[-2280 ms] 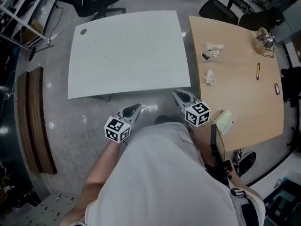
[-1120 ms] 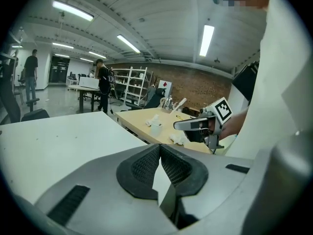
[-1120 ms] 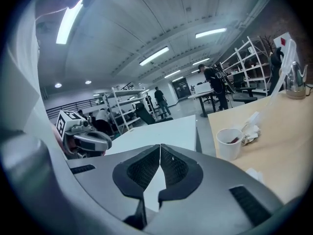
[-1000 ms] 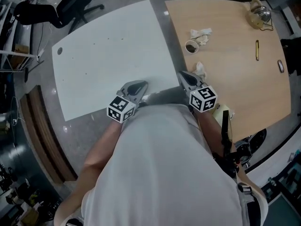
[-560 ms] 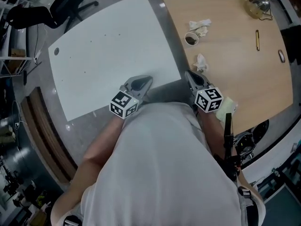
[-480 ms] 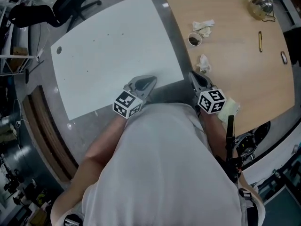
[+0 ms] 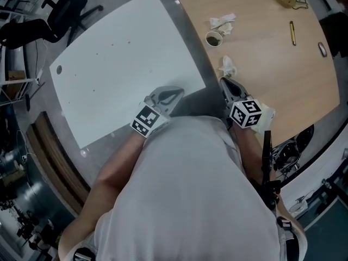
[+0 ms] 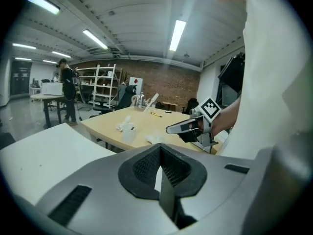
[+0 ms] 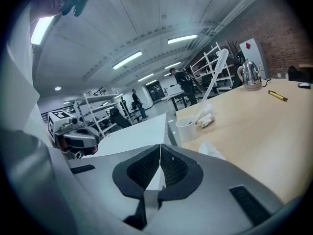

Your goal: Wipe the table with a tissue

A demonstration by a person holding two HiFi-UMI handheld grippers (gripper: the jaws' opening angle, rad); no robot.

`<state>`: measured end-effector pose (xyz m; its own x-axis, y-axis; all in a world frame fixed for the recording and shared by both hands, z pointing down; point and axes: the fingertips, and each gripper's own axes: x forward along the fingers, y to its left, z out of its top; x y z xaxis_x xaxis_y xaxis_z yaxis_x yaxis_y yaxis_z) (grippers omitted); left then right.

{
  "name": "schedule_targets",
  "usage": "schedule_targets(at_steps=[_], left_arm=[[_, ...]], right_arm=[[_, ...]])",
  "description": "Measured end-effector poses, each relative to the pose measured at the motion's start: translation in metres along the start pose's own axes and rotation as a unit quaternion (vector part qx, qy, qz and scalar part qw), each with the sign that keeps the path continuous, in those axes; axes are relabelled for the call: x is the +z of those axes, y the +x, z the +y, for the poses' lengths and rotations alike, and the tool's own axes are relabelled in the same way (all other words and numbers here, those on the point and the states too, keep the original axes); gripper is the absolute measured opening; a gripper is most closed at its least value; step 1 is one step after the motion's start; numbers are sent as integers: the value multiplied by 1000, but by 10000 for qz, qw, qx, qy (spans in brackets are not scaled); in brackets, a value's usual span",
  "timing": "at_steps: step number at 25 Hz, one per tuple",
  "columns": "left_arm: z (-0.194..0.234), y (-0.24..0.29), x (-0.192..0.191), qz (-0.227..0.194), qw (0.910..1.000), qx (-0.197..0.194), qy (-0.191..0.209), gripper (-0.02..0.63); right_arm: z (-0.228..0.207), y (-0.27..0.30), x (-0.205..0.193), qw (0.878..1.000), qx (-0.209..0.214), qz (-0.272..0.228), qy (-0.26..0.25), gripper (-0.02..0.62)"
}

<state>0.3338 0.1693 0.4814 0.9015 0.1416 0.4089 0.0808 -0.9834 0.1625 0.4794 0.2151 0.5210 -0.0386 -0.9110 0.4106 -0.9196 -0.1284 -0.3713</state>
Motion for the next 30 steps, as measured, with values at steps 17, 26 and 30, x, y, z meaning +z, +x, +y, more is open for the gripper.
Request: schedule_targets(at_steps=[17,26,30], left_arm=[[-5,43,5,198,9989,-433,-22,3],[23,24,-2,155,9994,20,-309,3],[29,17,-5,91,9986,247,-461,3]], right_arm=[[-58,-16,-4,9928,-733,412,-852,17],[-68,-2,1,9064,75,1820,-3811,131],[-77,10,-8,8548,652,2501,-4501,165]])
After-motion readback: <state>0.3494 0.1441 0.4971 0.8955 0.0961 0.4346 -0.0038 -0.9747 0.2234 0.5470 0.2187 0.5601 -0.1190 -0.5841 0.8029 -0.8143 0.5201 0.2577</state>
